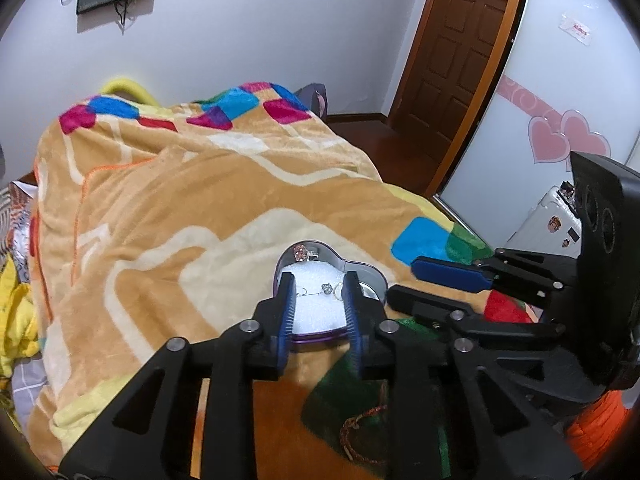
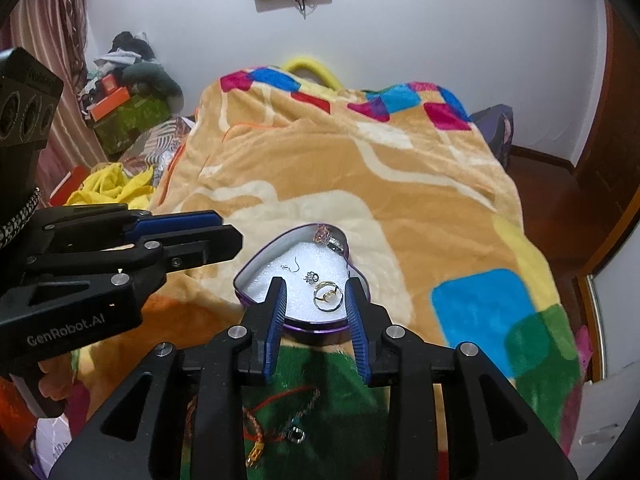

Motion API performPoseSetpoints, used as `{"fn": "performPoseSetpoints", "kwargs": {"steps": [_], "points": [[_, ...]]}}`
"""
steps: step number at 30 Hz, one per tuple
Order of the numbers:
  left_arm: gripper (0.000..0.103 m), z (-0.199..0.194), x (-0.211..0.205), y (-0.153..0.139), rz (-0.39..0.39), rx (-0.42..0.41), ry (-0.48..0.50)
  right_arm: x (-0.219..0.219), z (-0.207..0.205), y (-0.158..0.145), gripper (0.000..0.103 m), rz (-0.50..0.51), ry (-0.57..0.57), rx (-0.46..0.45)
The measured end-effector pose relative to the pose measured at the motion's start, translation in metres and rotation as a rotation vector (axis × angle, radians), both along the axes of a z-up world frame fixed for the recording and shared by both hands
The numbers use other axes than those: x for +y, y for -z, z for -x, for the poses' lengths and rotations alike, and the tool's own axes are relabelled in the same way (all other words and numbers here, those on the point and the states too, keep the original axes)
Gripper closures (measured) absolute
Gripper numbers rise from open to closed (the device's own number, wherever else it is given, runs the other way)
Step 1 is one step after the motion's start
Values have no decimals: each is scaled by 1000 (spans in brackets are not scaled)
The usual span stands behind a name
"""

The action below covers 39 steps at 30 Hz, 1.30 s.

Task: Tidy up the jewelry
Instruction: 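Drop both held rings into the heart tin and open both tools, then grasp the red-gold bracelet with the left tool while the right tool grasps the blue bead chain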

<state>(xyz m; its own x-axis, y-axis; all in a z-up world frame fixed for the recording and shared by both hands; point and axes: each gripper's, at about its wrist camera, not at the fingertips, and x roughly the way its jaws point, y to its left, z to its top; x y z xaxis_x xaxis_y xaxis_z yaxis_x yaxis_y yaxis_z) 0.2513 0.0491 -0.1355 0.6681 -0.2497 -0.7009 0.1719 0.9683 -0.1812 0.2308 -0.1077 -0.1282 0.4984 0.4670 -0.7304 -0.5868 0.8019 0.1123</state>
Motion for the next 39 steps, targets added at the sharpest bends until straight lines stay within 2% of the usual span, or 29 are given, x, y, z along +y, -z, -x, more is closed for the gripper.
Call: {"fn": "performPoseSetpoints", "kwargs": {"steps": [8,12,15,21,27,33,39], "points": [[74,34,-1,-19,-36,-30,8,-17,24,-22,74,-13,26,-49],[66,52,-2,-21,-49,-35,9,-24,35,-27,74,-10,43,-63],[66,63,-2,-17,-50,-21,13,-29,44,-26,74,-7,51,-57],[66,78,-5,3,-45,33,28,-34,56,-16,74,6,62,-31],[66,83,-11,38,6,143,50,-42,61,-1,74,13,79,11],[66,82,-22,68,-1,213,40,-50,59,18,74,16,99,68],[81,76,-28,82,-42,215,12,-52,56,32,74,15,100,103]]}}
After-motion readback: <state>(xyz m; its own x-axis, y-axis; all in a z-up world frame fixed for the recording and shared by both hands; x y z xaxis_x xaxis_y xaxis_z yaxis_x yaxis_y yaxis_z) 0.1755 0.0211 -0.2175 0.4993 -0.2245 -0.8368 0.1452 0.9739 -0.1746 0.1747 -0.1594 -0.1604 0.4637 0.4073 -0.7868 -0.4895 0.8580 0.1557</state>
